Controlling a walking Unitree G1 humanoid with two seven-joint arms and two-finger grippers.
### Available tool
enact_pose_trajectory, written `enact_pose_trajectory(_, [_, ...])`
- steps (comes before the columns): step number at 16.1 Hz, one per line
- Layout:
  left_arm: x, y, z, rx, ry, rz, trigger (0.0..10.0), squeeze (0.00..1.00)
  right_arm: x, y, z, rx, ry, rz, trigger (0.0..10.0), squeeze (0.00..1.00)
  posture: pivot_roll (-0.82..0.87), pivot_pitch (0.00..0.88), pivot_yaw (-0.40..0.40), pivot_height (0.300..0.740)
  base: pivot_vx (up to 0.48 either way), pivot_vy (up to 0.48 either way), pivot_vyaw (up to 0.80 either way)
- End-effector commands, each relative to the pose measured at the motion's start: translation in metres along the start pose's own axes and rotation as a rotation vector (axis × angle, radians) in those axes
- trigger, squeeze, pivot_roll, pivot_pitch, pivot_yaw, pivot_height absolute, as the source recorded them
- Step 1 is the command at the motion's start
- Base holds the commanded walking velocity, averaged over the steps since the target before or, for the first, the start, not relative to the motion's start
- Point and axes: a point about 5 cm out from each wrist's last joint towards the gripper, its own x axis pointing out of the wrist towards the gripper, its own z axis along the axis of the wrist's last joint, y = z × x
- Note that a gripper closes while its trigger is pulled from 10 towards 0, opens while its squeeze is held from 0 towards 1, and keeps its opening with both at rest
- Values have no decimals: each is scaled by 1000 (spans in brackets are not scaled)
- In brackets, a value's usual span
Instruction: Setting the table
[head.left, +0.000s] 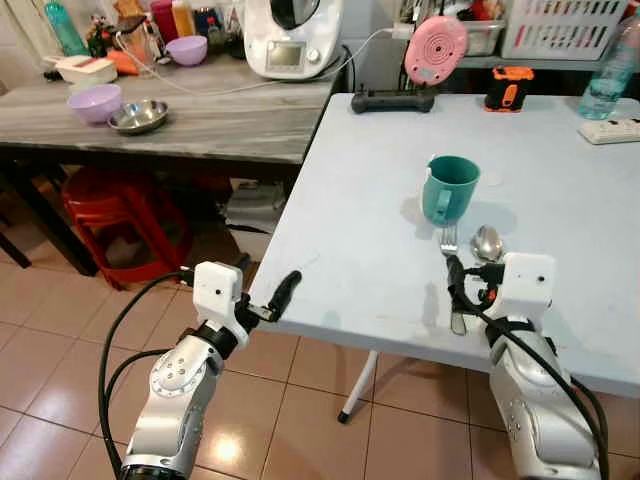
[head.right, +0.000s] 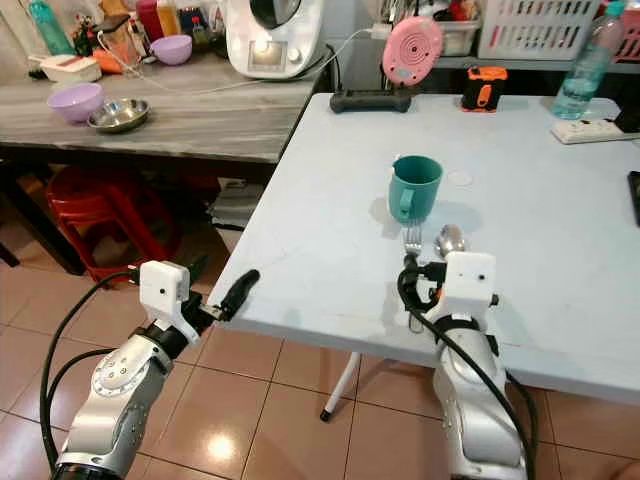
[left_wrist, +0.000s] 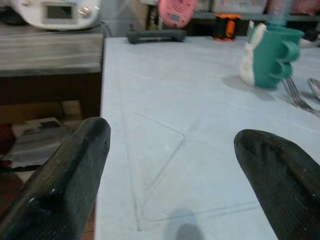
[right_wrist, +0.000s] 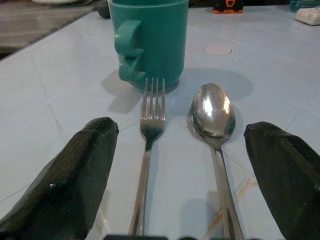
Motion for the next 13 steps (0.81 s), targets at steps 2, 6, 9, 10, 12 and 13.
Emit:
enact_pose_trajectory(2, [-2, -4, -4, 22, 20, -63, 10000, 0, 7, 0, -8, -14, 69, -32, 10000, 0, -146, 58, 73, 740, 0, 0, 0])
enact_pose_trajectory(6, [-4, -18, -7, -26, 41, -183, 10000, 0, 16, 10, -10, -56, 105, 25, 10000, 0, -144, 73, 71, 740, 0, 0, 0])
enact_pose_trajectory(9, [-6, -21, -5, -18, 45, -211, 10000, 0, 21, 19, -10, -64, 105, 60, 10000, 0, -137, 79, 72, 740, 0, 0, 0])
enact_pose_trajectory(10, [-7, -20, -4, -17, 46, -214, 10000, 0, 22, 20, -10, -72, 112, 61, 10000, 0, -132, 86, 75, 740, 0, 0, 0])
enact_pose_trajectory(12, [-9, -20, -5, -22, 66, -233, 10000, 0, 22, 22, -14, -76, 137, 78, 0, 0, -129, 96, 78, 740, 0, 0, 0])
enact_pose_trajectory(13, [-9, -20, -5, -24, 68, -238, 10000, 0, 23, 22, -15, -77, 138, 81, 0, 0, -129, 96, 78, 740, 0, 0, 0])
